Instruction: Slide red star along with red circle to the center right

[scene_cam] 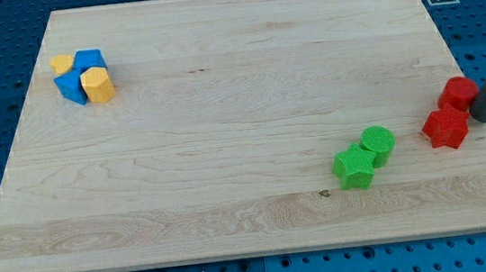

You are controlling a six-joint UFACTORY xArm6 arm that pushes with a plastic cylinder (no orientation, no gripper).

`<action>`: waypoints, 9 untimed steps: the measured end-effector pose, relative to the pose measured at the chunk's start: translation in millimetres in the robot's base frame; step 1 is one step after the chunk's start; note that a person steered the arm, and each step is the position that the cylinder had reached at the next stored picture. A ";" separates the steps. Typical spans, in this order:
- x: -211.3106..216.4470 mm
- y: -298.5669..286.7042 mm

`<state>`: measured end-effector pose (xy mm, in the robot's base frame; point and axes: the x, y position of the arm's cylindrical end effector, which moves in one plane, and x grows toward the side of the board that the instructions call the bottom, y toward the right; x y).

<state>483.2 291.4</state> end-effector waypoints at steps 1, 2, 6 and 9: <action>-22.2 0.0; -44.6 2.3; 75.1 39.2; 101.8 -59.8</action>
<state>585.0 231.6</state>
